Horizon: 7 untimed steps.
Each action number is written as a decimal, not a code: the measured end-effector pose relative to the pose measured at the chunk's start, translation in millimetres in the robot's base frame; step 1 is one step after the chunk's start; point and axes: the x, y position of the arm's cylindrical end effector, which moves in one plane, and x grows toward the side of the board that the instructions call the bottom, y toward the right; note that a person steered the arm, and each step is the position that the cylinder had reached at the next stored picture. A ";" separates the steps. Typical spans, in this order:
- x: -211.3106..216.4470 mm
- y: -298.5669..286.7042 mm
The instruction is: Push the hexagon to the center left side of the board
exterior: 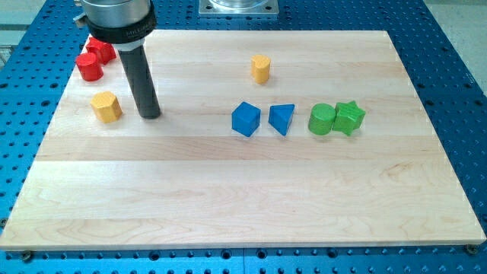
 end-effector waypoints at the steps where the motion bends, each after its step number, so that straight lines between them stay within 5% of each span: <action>1: 1.0 -53.9; 7: 49.4 -61.1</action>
